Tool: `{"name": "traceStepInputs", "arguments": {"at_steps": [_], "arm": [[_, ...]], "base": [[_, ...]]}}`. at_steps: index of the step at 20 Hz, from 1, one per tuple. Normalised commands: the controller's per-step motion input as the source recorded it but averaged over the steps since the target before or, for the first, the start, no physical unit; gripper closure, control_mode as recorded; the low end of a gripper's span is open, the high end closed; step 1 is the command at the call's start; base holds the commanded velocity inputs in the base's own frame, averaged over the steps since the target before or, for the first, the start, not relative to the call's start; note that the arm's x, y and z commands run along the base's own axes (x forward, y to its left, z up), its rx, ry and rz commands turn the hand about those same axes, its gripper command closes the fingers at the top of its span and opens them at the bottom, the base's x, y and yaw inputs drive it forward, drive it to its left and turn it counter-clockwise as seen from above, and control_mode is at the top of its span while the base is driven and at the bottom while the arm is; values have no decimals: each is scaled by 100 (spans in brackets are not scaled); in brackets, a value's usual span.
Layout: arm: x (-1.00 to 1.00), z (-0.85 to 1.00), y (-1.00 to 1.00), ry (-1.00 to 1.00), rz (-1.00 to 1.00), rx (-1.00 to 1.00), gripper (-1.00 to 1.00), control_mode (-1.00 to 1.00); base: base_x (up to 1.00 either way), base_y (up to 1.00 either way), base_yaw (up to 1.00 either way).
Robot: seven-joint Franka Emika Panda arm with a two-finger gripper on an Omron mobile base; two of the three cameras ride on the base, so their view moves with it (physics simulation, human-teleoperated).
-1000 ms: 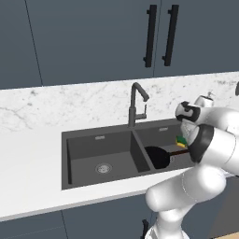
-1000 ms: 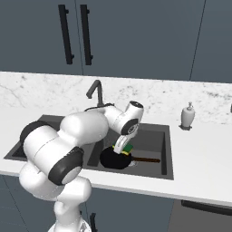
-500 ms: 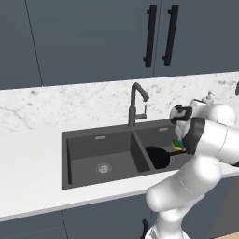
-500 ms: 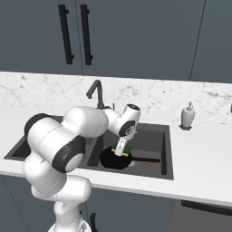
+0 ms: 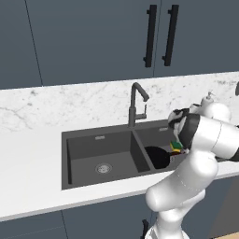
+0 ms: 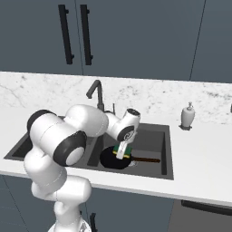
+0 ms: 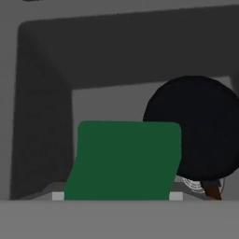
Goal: Pick the pan and sponge and place them into the sink. Then turn on the water.
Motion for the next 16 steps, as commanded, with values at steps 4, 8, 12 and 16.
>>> {"name": "traceStepInputs", "arguments": {"at_steps": [4, 8, 12, 16], "arm": [[13, -23, 0, -7, 0, 0, 100, -100], [31, -13, 1, 0, 1, 0, 100, -100], [38, -1, 0, 0, 4, 0, 100, -100], [28, -6, 0, 0, 7, 0, 100, -100]], "base": [[0, 0, 0], [0, 0, 0], [0, 0, 0], [0, 0, 0]]}}
